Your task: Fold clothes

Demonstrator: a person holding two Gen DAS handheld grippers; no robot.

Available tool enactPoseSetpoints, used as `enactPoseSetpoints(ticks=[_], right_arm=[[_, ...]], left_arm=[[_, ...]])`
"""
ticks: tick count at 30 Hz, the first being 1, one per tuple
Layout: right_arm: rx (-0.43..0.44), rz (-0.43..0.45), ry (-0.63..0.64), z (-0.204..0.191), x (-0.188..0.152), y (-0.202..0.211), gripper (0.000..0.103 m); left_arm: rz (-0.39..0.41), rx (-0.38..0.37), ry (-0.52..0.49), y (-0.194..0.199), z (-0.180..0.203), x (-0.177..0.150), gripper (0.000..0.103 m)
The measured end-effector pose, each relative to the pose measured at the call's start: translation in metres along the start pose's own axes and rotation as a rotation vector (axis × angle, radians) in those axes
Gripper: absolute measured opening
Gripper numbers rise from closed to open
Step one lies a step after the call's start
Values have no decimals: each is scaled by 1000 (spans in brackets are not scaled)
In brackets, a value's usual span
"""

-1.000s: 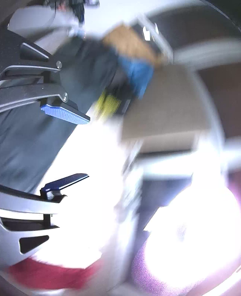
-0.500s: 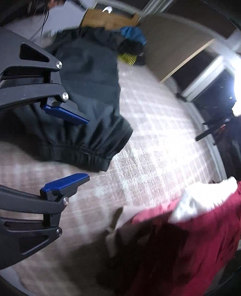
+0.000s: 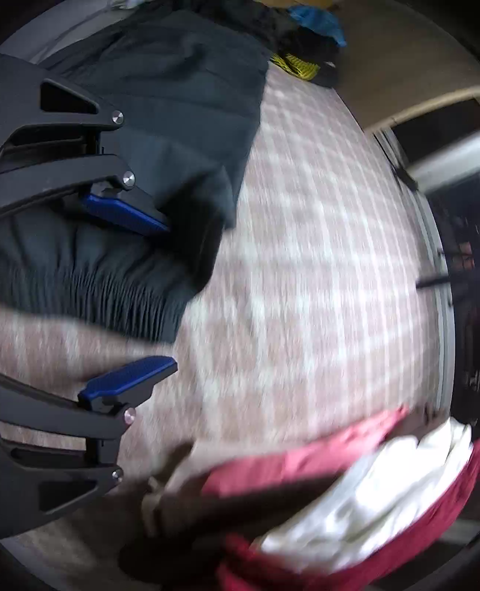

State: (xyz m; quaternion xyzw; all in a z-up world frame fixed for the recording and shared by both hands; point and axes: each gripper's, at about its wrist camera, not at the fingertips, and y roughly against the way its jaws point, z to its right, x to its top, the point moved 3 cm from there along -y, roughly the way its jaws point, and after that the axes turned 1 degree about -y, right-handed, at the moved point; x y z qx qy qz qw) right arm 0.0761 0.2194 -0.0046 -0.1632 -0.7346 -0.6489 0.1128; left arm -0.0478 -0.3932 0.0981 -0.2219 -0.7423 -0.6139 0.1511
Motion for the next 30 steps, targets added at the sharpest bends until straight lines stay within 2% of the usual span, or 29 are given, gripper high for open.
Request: enactPoseSetpoints(ticks=[2, 4, 7, 8, 10, 11, 12, 13, 14, 15, 19, 21, 26, 30], right_arm=[[-21, -7, 27, -11, 3, -4, 66], [-55, -2, 68, -23, 4, -8, 66], [-52, -1, 66, -35, 9, -12, 64], [-49, 0, 62, -39, 11, -13, 60], [-54, 6, 63, -50, 17, -17, 44], [-53, 6, 63, -55, 19, -18, 35], [-48, 3, 60, -60, 22, -19, 29], [-40, 0, 56, -65, 24, -19, 29], [-43, 4, 53, -68, 25, -17, 28], [-53, 16, 54, -72, 27, -14, 28], [-86, 119, 28, -83, 40, 20, 27], [-90, 179, -1, -85, 52, 38, 27], [-148, 329, -18, -55, 67, 101, 26], [-210, 410, -42, -24, 81, 121, 26]], left_arm=[[-14, -5, -24, -21, -11, 12, 31], [-29, -13, -74, -40, -6, 18, 33], [-52, -23, -149, -68, 2, 28, 33], [-60, -27, -174, -77, 5, 31, 34], [-62, -7, -246, -94, 17, 34, 41], [-72, 8, -261, -103, 20, 35, 41], [-79, 11, -255, -110, 19, 35, 33], [-62, -5, -232, -105, 13, 34, 24], [-45, -21, -209, -101, 7, 33, 6], [-28, -37, -187, -96, 2, 32, 4], [43, -98, -99, -76, -21, 28, 2], [79, -97, -82, -55, -30, 25, 2], [170, -83, -28, -11, -56, 41, 2], [209, -68, 10, -10, -65, 71, 2]])
